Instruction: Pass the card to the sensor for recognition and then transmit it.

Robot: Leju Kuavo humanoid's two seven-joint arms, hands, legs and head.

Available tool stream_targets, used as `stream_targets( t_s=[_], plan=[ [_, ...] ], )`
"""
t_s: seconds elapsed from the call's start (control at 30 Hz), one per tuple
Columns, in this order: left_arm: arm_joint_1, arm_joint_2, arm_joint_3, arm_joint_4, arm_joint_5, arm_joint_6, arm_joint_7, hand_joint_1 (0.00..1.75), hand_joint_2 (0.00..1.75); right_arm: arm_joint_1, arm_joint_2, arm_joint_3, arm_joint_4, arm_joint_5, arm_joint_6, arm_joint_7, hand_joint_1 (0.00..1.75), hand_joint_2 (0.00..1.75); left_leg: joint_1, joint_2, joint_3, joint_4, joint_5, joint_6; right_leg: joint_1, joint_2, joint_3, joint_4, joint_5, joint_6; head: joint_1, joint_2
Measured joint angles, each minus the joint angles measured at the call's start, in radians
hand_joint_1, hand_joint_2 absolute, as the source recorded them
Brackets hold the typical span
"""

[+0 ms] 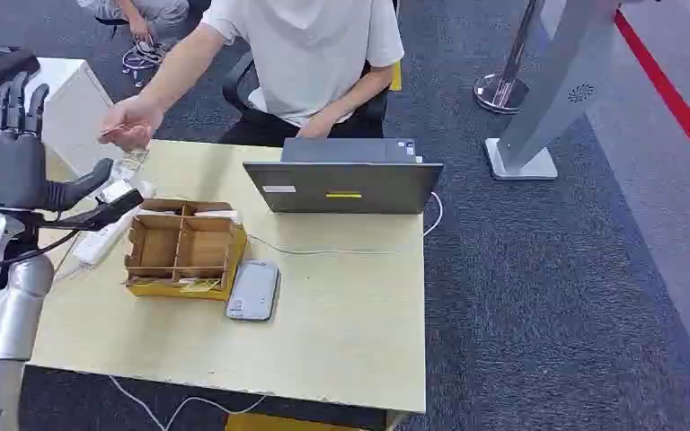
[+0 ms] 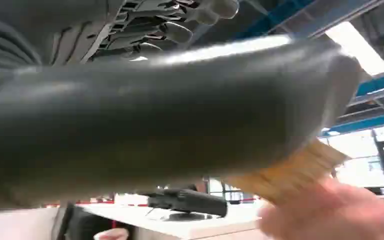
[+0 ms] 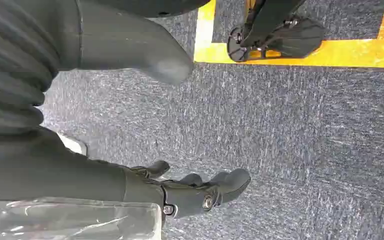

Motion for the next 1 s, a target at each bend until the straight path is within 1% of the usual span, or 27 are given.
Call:
stream_targets(
  t_s=[0.1,0.17,0.2,0.23,0.27,0.57,0.67,0.8,0.83,0.87,0.9,0.97,1.0],
  plan=[
    [-0.018,0.001,-0.033,0.026,-0.006,0.0,0.008,0.0,0.0,0.0,-0.001,0.0,0.0,-0.003,0.0,0.0,0.0,1.75,0.0,0.0,0.0,0.0,0.0,0.001,0.0,0.0,0.0,0.0,0.0,0.0,0.0,0.0],
    [-0.02,0.001,-0.038,0.027,-0.006,0.0,0.009,0.0,0.0,0.0,-0.001,0.0,0.0,-0.003,0.0,0.0,0.0,1.75,0.0,0.0,0.0,0.0,0.0,0.001,0.0,0.0,-0.001,0.0,0.0,0.0,0.0,0.0],
    [-0.026,0.001,-0.057,0.038,-0.008,0.0,0.01,1.41,0.0,0.0,-0.001,0.0,0.001,-0.005,0.0,0.0,0.0,1.75,0.0,0.0,-0.001,0.0,0.0,0.001,0.0,0.0,-0.001,0.0,0.0,0.0,0.0,0.0],
    [-0.026,0.002,-0.064,0.041,-0.008,0.0,0.013,1.41,0.0,0.0,-0.002,0.0,0.002,-0.005,0.0,0.0,0.0,1.75,0.0,0.0,-0.001,0.0,0.0,0.001,0.0,0.0,-0.001,0.0,0.0,0.0,0.0,0.0],
    [-0.026,0.002,-0.071,0.043,-0.008,0.0,0.017,1.75,0.0,0.0,-0.002,0.0,0.002,-0.005,-0.001,0.0,0.0,1.75,0.0,0.001,-0.001,0.0,0.0,0.001,0.0,0.0,-0.001,0.0,0.0,0.0,0.0,0.0],
    [-0.027,0.002,-0.108,0.053,-0.006,-0.012,0.021,1.75,0.0,0.0,-0.003,0.0,0.004,-0.006,-0.003,0.001,0.0,1.75,0.0,0.001,0.0,0.0,0.0,0.001,0.0,0.0,-0.001,0.0,0.0,0.0,0.0,0.0],
    [-0.029,0.0,-0.122,0.06,-0.006,-0.02,0.021,1.75,0.0,0.0,-0.003,0.0,0.005,-0.016,0.015,0.013,0.0,1.75,0.0,0.001,-0.001,0.0,0.0,0.001,0.0,0.0,-0.001,0.0,0.0,0.0,0.0,0.0],
    [-0.039,-0.001,-0.137,0.067,-0.006,-0.023,0.027,1.75,0.0,0.001,-0.003,0.0,0.005,-0.02,0.018,0.018,0.0,1.75,0.0,0.001,-0.001,0.0,0.0,0.001,0.0,0.001,-0.001,0.0,0.0,0.0,0.0,0.0],
    [-0.042,-0.002,-0.138,0.071,-0.001,-0.024,0.027,0.0,0.0,0.001,-0.003,0.0,0.005,-0.02,0.018,0.018,0.0,1.75,0.0,0.001,-0.001,0.0,0.0,0.001,0.0,0.001,-0.001,0.0,0.0,0.0,0.0,0.0],
    [-0.043,-0.003,-0.139,0.073,0.011,-0.024,0.027,0.0,0.0,0.001,-0.003,0.0,0.005,-0.02,0.018,0.019,0.0,1.75,0.0,0.001,-0.001,0.0,0.0,0.001,0.0,0.001,-0.001,0.0,0.0,0.0,0.0,0.0],
    [-0.044,-0.006,-0.14,0.075,0.033,-0.025,0.027,0.0,1.75,0.001,-0.003,0.0,0.005,-0.02,0.018,0.019,0.0,1.75,0.0,0.001,-0.001,0.0,0.0,0.001,0.0,0.001,-0.002,0.0,0.0,0.0,0.0,0.0],
    [-0.046,-0.022,-0.14,0.08,0.13,-0.046,0.027,0.0,1.75,0.001,-0.003,0.0,0.005,-0.021,0.016,0.021,0.0,1.75,0.0,0.001,-0.001,0.0,0.0,0.001,0.0,0.0,-0.002,0.0,0.0,0.0,0.0,0.0],
    [-0.047,-0.038,-0.14,0.086,0.186,-0.067,0.028,0.0,1.75,0.0,-0.003,0.0,0.005,-0.022,0.014,0.022,0.0,1.75,0.0,0.001,-0.001,0.0,0.0,0.001,0.0,0.0,-0.001,0.0,0.0,0.0,0.0,0.0]
  ],
)
